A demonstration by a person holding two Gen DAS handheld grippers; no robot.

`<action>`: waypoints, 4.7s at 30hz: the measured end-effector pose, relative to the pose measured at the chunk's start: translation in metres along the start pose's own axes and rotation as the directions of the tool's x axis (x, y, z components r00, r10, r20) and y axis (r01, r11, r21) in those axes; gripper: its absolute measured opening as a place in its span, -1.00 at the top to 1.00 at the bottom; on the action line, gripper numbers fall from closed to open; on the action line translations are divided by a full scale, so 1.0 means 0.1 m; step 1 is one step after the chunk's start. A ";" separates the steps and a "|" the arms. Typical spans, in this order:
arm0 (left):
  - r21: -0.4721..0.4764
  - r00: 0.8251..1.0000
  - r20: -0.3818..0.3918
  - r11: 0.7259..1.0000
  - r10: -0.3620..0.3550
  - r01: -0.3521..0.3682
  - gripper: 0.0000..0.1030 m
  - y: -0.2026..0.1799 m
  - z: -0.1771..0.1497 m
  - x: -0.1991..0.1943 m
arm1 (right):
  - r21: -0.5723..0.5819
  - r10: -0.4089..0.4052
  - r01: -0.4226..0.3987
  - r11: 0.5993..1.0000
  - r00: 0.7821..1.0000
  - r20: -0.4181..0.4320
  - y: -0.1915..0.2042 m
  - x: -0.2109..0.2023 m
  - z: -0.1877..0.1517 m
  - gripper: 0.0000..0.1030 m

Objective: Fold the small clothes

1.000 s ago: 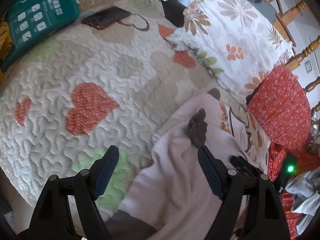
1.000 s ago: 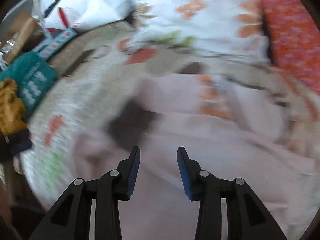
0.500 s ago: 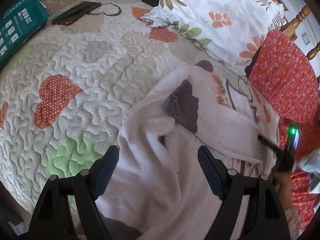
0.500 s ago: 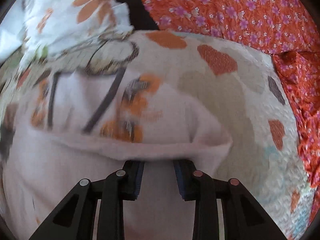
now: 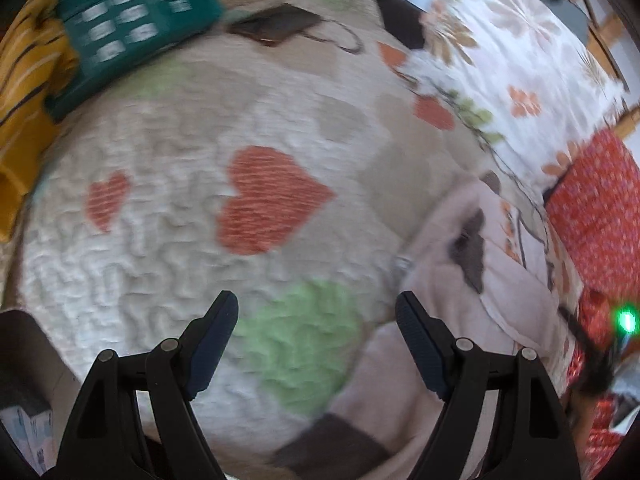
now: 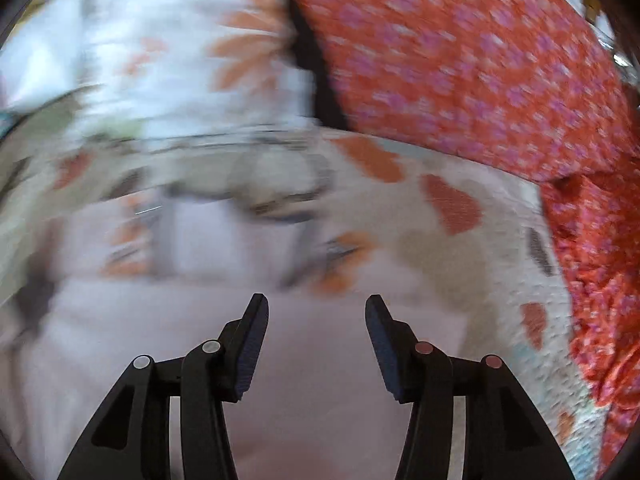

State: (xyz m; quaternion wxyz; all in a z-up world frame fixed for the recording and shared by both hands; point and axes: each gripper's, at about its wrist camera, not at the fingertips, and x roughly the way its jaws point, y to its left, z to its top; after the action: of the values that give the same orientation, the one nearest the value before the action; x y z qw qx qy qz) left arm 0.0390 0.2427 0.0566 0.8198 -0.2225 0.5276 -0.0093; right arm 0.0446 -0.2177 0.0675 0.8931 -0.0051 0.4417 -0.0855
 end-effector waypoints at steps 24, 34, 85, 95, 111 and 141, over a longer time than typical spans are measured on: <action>-0.346 0.978 0.209 0.935 -0.009 0.082 -0.55 1.15 0.36 -0.74 | -0.524 0.405 -0.452 0.722 0.890 -0.210 3.06 -0.74 -1.30 0.75; -0.368 0.974 0.227 0.925 -0.010 0.095 -0.55 1.23 0.35 -0.77 | -0.318 0.610 -0.576 0.753 0.792 0.010 3.25 -1.60 0.56 0.76; 0.303 0.997 -0.079 0.953 0.010 0.014 -0.56 -1.23 -0.52 0.48 | 0.452 -0.052 0.066 0.890 0.998 -0.044 -1.42 -0.30 -0.24 0.43; 0.309 0.996 -0.088 0.951 0.021 0.007 -0.56 -1.23 -0.55 0.49 | 0.214 0.097 -0.070 0.974 0.988 -0.119 -0.29 -0.06 -0.53 0.44; 0.197 0.998 -0.065 0.980 0.012 0.001 -0.56 -0.91 -0.34 0.35 | 0.060 0.156 -0.156 0.986 0.988 0.005 0.25 -0.51 -0.43 0.21; -0.006 0.997 -0.008 0.997 -0.078 0.078 -0.57 -0.42 -0.04 0.04 | -0.210 0.427 -0.448 0.869 0.893 -0.138 2.11 -0.59 -1.07 0.51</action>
State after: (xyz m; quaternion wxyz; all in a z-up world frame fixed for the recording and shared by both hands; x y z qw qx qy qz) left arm 0.0462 0.2023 0.0677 0.8161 -0.2449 0.5218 -0.0406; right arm -0.0442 0.0069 0.0311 0.8619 -0.0074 0.4770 0.1722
